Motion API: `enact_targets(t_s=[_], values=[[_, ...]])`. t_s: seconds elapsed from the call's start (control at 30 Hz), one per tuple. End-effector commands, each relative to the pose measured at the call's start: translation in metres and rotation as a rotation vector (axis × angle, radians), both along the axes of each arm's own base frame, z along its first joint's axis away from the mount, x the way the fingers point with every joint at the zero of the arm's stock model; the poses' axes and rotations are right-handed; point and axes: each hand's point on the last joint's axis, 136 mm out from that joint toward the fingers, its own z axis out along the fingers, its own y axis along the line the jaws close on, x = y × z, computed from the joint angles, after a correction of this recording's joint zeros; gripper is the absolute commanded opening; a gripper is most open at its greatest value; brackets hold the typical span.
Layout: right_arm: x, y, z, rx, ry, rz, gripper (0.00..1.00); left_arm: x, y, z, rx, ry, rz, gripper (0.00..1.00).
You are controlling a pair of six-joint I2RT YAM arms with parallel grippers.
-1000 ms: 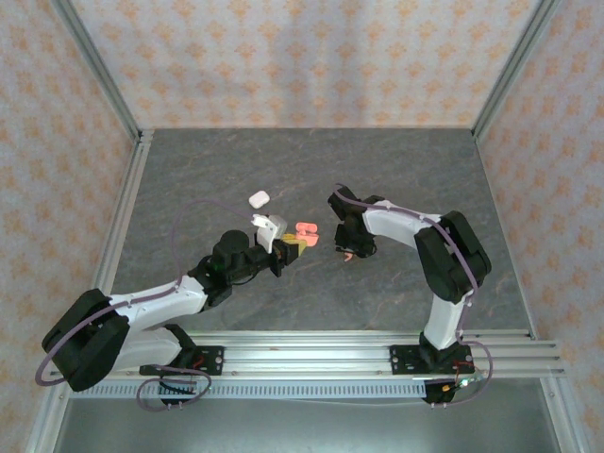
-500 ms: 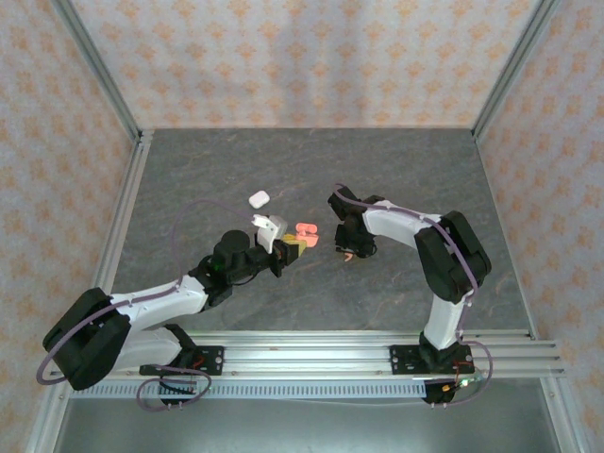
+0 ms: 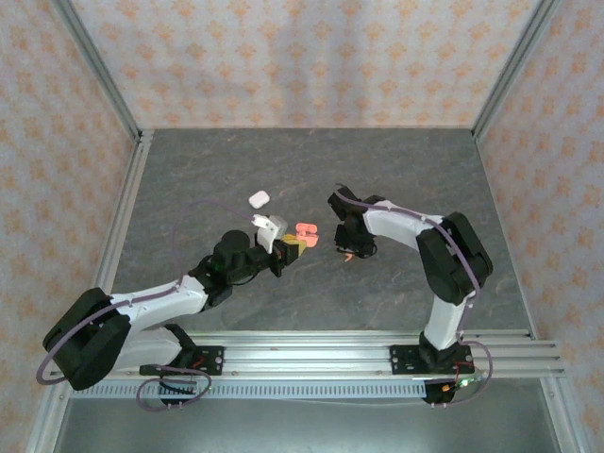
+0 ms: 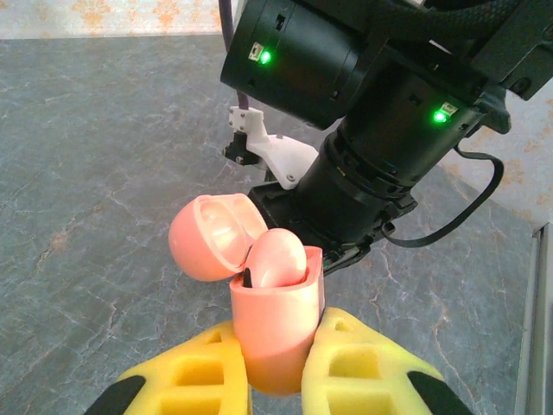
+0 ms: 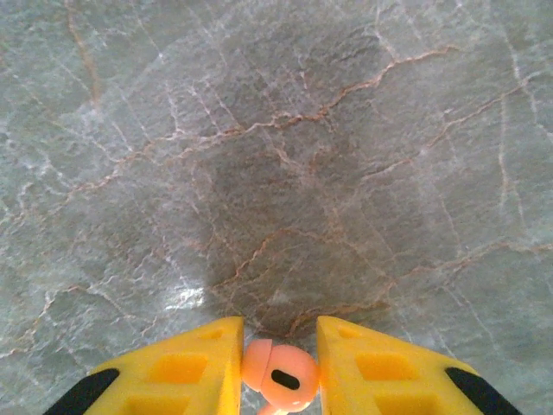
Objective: Insert the wireless bluetooth earbuds into the charging case
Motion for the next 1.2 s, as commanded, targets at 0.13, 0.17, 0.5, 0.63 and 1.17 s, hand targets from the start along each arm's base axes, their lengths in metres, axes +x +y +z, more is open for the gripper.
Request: enact_targets(t_s=[0.13, 0.17, 0.5, 0.63, 1.17], values=[[0.002, -0.007, 0.032, -0.008, -0.087, 0.016, 0.26, 0.003, -0.005, 0.013, -0.007, -0.034, -0.009, 0.00], [0.003, -0.006, 0.036, -0.002, -0.102, 0.019, 0.26, 0.003, -0.005, 0.014, -0.009, -0.034, -0.009, 0.00], [0.021, -0.001, 0.110, 0.014, -0.377, 0.056, 0.22, 0.003, -0.011, 0.032, -0.044, -0.044, -0.033, 0.00], [0.023, -0.003, 0.147, -0.001, -0.516, 0.068, 0.21, 0.004, -0.012, 0.038, -0.064, -0.050, -0.032, 0.00], [0.008, 0.002, 0.246, 0.228, -0.912, 0.131, 0.18, -0.001, -0.024, 0.066, -0.089, -0.134, -0.109, 0.00]])
